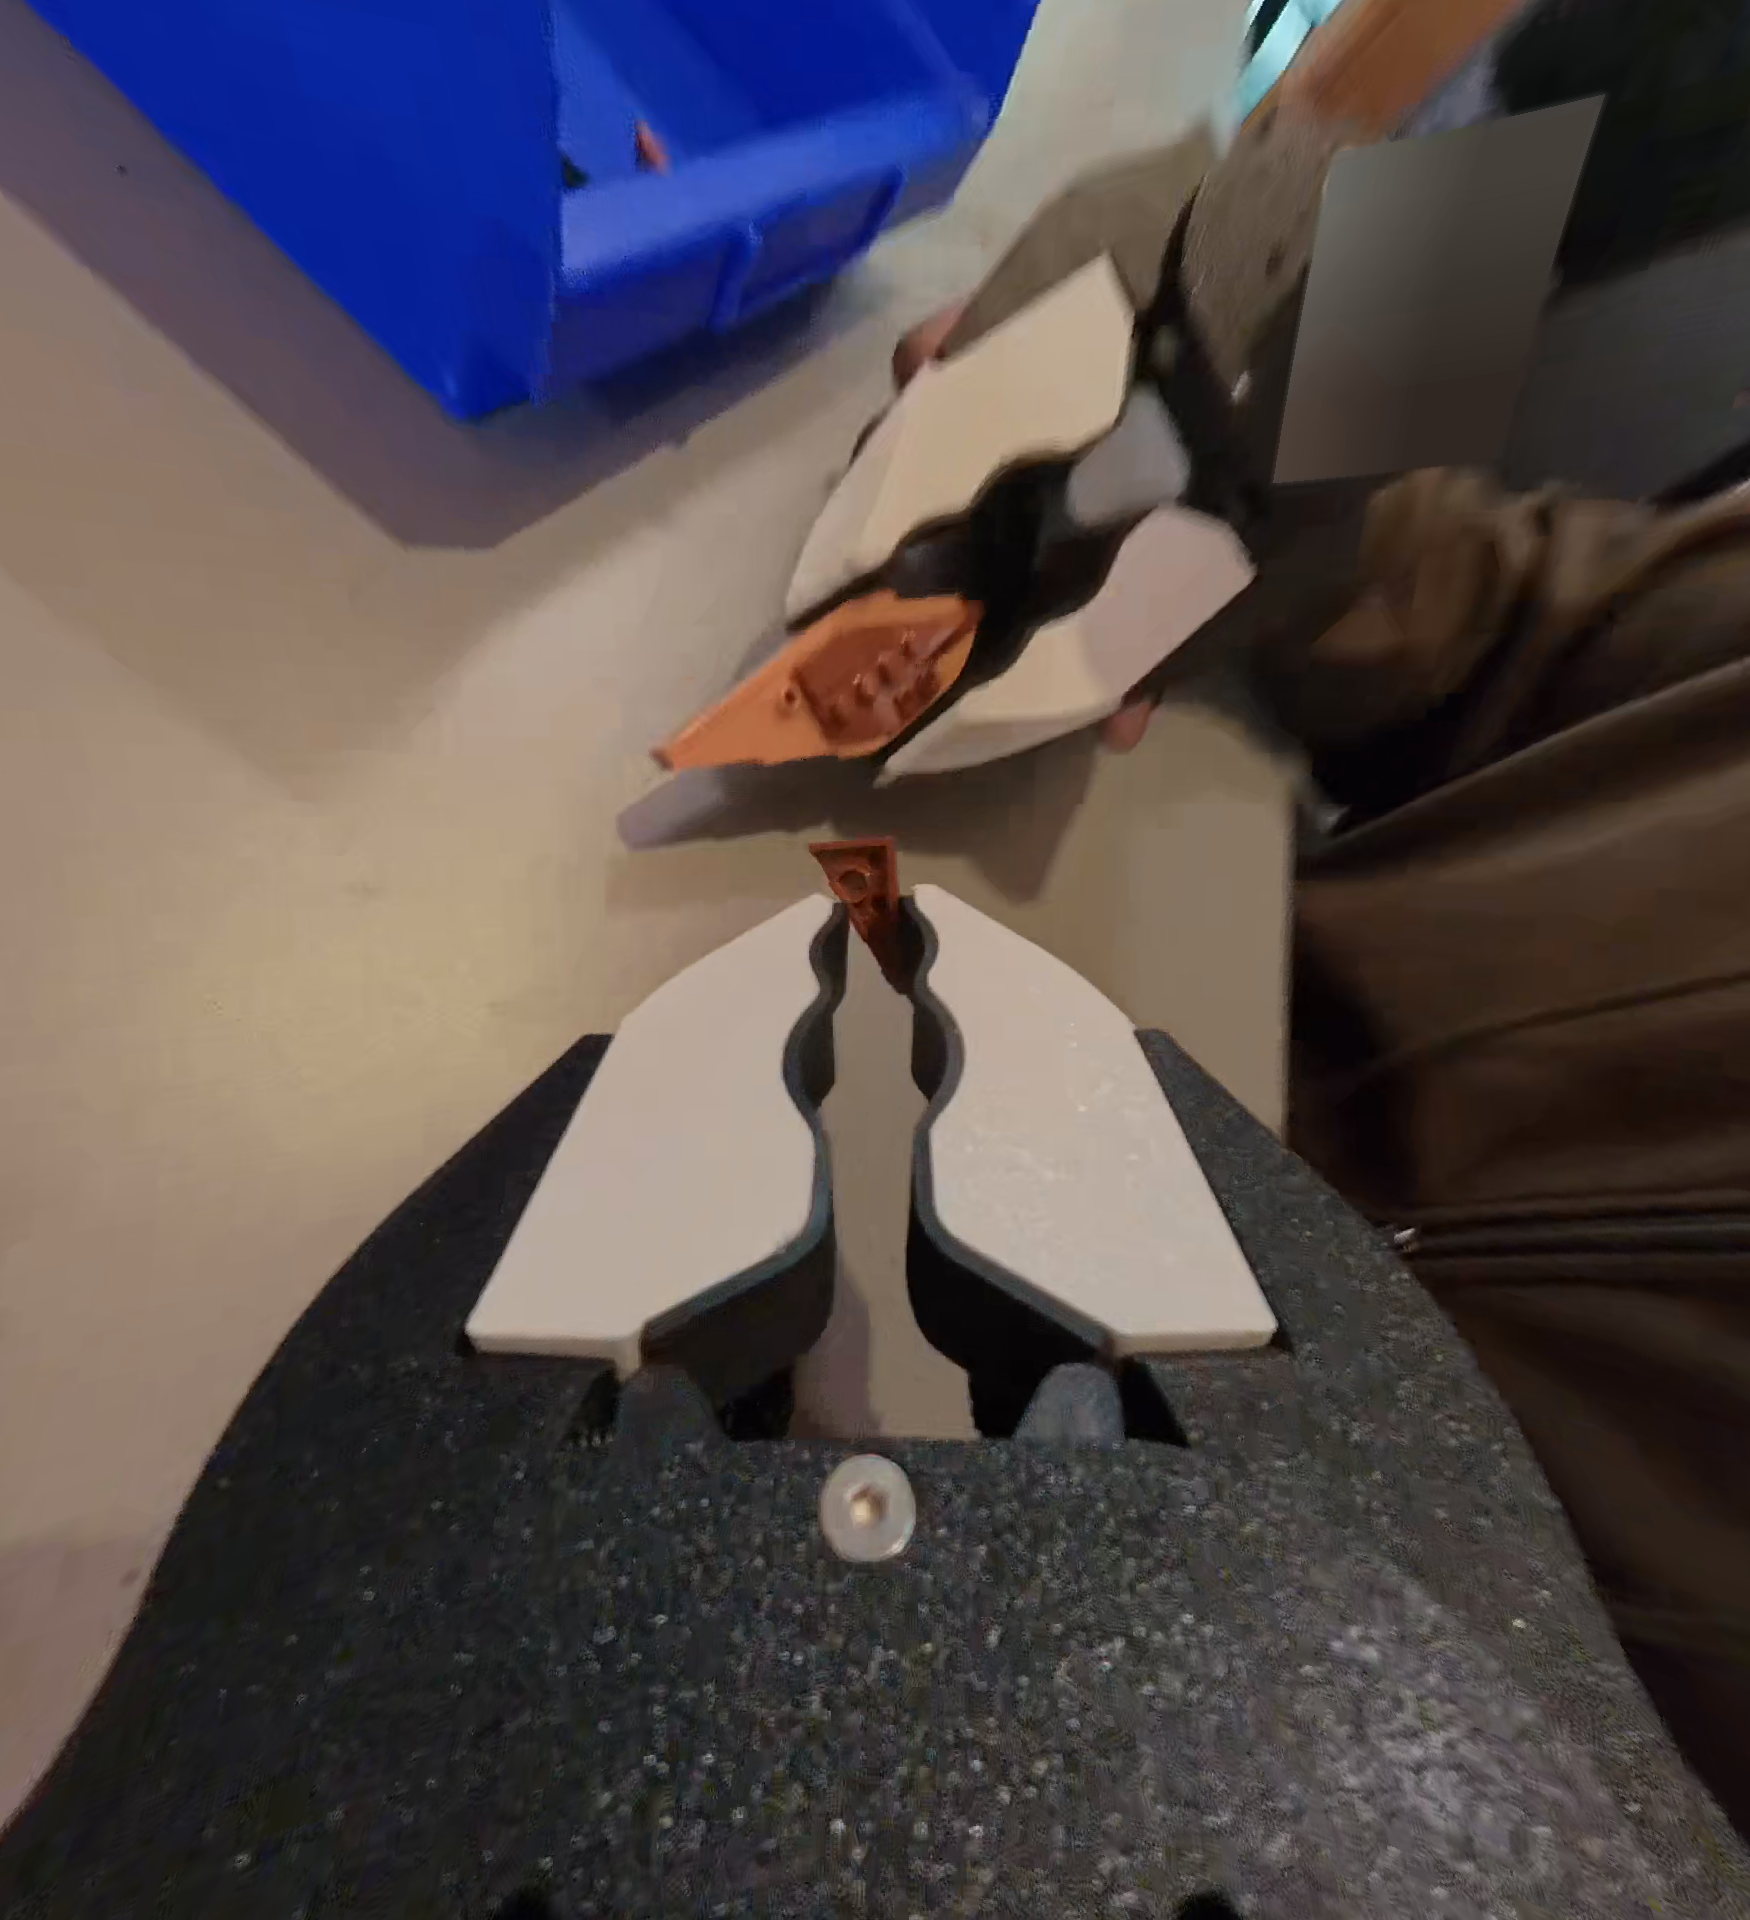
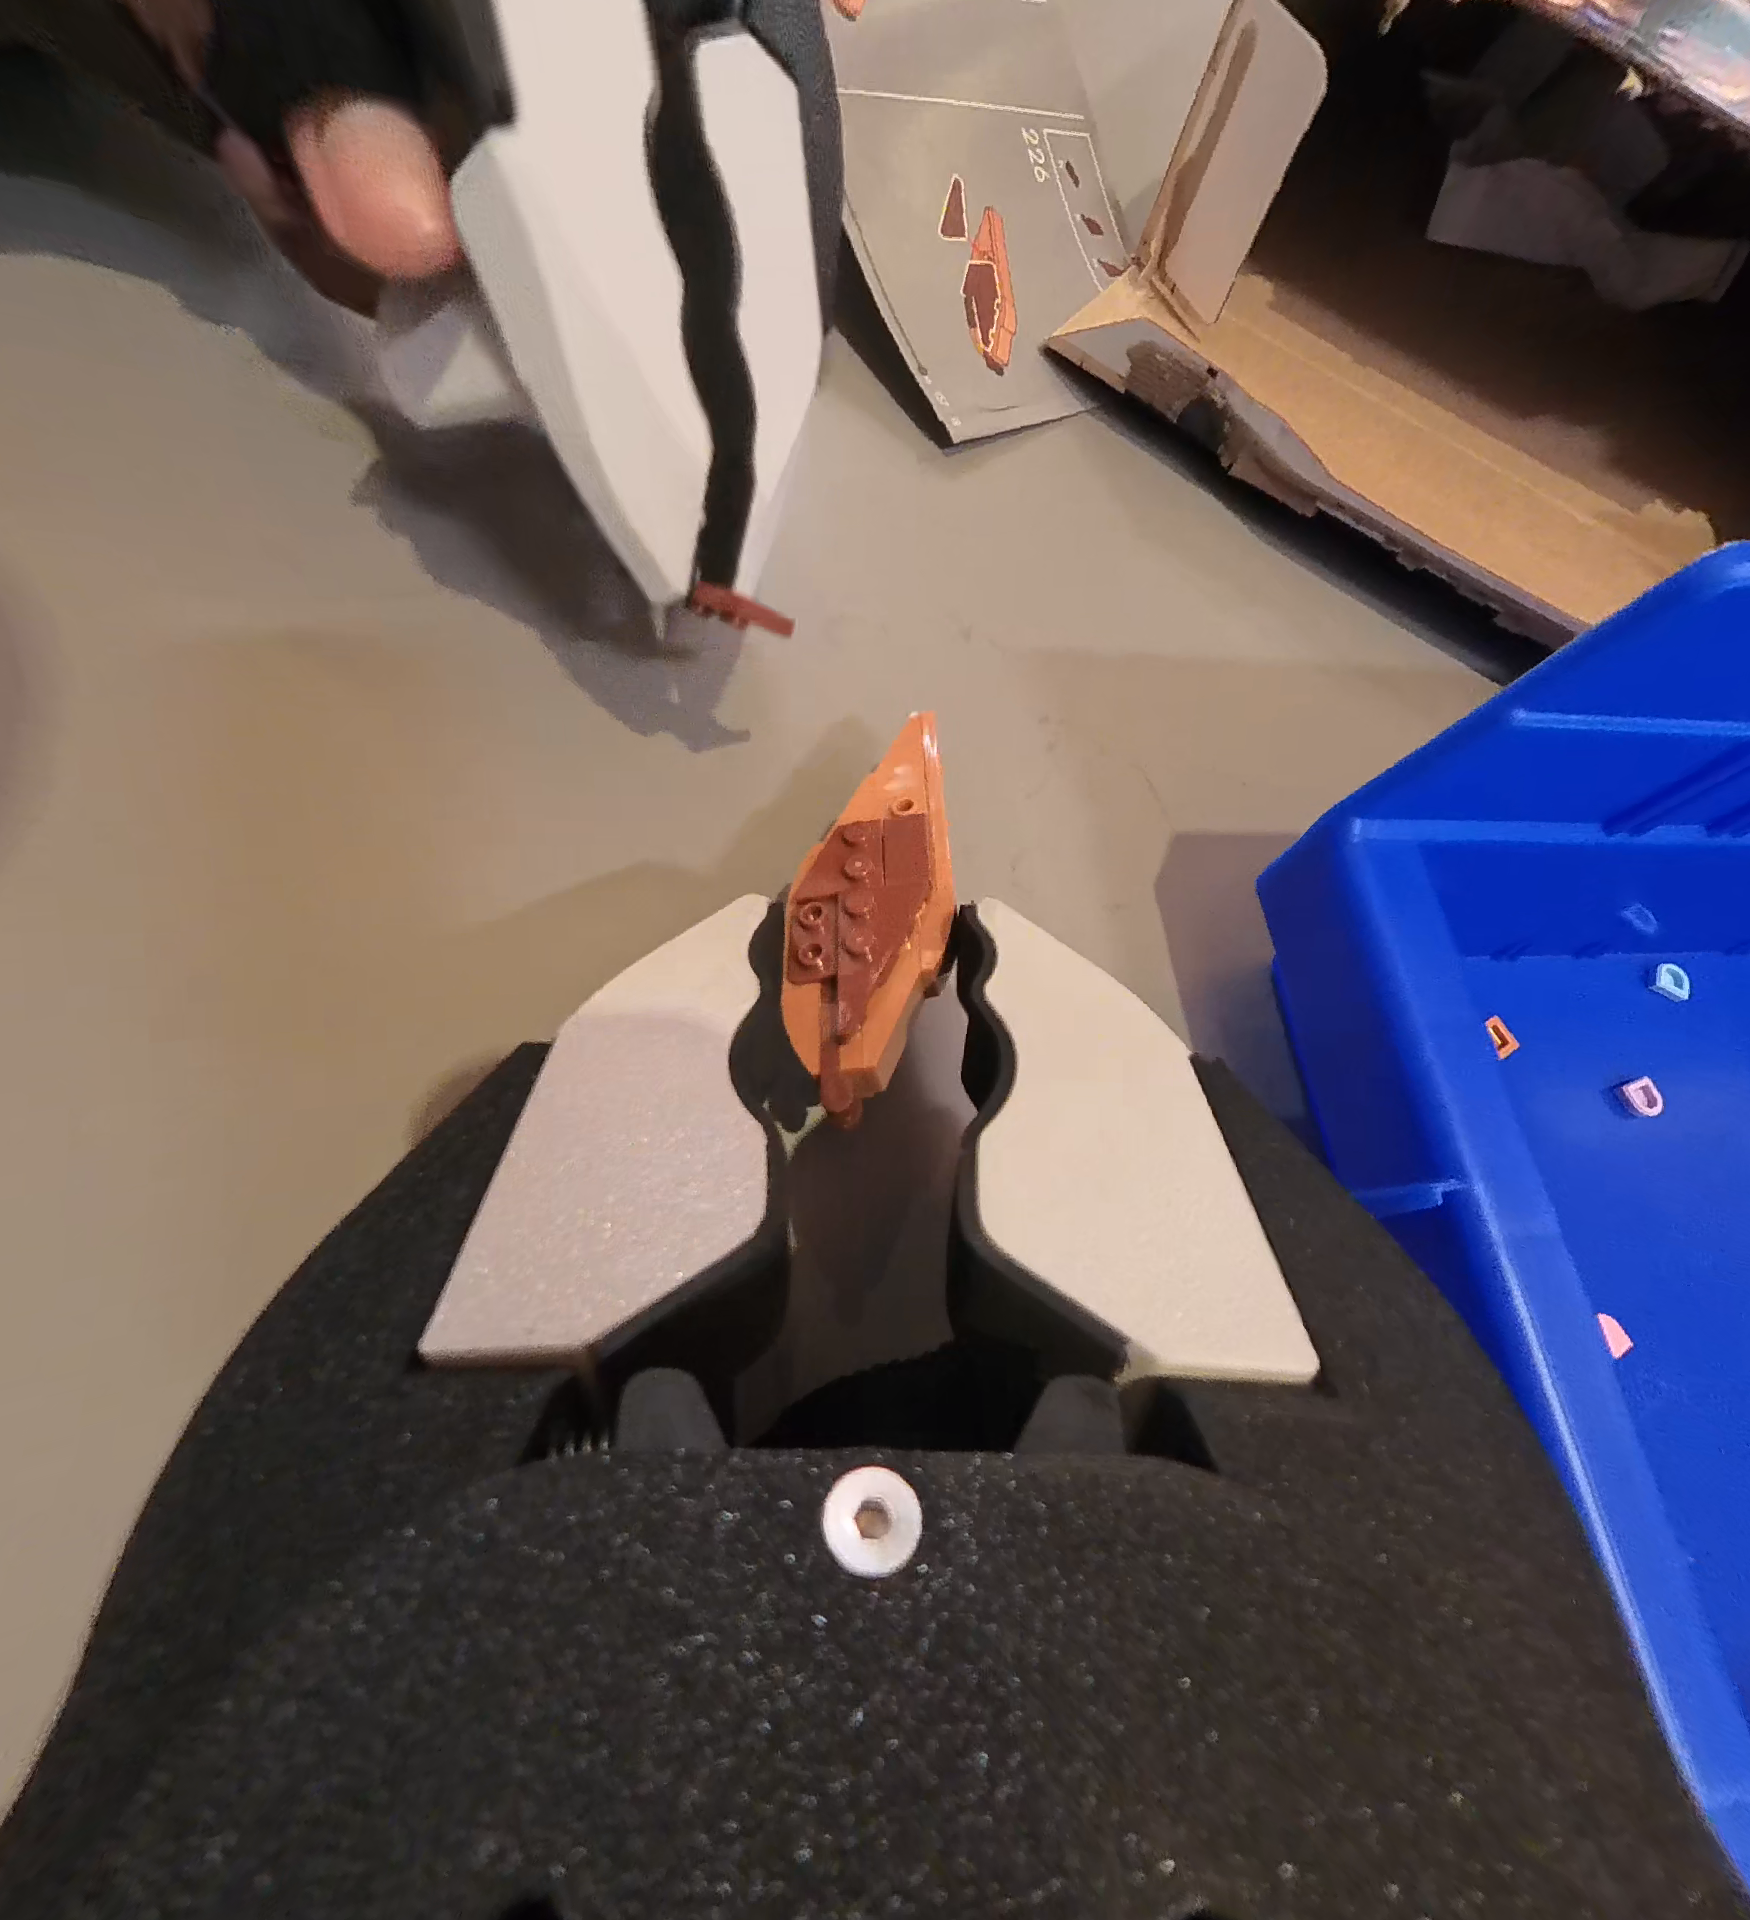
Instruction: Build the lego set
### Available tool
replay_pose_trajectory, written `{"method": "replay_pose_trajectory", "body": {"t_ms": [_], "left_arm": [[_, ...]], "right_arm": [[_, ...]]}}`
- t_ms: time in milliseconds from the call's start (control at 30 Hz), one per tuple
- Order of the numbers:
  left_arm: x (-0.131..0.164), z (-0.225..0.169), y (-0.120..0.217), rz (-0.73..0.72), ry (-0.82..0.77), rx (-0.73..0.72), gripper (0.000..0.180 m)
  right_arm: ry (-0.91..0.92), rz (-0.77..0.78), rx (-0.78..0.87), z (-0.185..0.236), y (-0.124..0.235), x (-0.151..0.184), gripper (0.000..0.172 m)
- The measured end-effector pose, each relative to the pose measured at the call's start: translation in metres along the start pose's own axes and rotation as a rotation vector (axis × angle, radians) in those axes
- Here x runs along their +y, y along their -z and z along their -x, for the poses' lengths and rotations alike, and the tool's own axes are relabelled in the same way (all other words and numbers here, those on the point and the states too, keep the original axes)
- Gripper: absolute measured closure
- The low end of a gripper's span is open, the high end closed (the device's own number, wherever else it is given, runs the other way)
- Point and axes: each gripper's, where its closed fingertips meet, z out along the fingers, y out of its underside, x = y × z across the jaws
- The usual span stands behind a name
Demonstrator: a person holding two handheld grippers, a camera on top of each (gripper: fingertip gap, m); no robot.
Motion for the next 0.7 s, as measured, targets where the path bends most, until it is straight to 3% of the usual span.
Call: {"method": "replay_pose_trajectory", "body": {"t_ms": [167,333,533,700], "left_arm": [[-0.016,-0.015,0.007,-0.173,0.241,0.227,0.172],[-0.020,-0.019,0.013,-0.289,0.394,0.358,0.171],[-0.028,-0.027,0.022,-0.407,0.455,0.455,0.171],[-0.038,-0.029,0.030,-0.558,0.489,0.497,0.171]], "right_arm": [[0.088,-0.002,-0.010,0.008,-0.001,-0.001,0.140],[0.190,0.047,-0.055,0.021,-0.005,0.005,0.140],[0.101,0.090,-0.114,0.019,-0.007,0.010,0.140],[0.023,0.037,-0.101,0.011,-0.003,0.004,0.132]]}}
